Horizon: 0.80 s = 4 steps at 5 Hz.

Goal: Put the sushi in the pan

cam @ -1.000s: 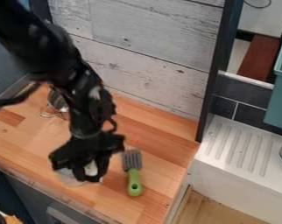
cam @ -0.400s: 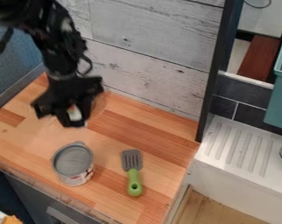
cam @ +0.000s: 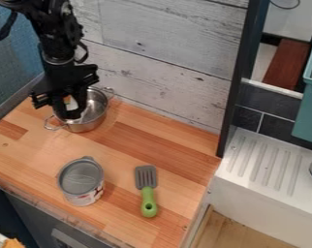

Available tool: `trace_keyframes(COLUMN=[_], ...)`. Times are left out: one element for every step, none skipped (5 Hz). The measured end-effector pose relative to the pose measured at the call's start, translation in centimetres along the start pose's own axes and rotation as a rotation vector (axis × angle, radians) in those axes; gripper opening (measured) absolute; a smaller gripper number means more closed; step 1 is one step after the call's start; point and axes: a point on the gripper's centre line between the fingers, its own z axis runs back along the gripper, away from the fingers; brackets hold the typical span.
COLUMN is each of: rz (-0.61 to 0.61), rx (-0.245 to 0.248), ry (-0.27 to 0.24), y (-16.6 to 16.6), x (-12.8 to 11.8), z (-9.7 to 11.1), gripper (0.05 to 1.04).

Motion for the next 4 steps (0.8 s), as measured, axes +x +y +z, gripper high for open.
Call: trace_keyframes(rz=[0.02, 0.028, 0.027, 0.018], rx=[0.031, 0.039, 0.065, 0.082], ry=[0.004, 0.007, 0.0, 0.0], y=[-0.9, -2.1, -2.8, -3.3], x=[1.7, 2.7, 3.7, 3.7], z=[-1.8, -3.4, -5.1, -6.7], gripper=[0.419, 0.419, 0.419, 0.419])
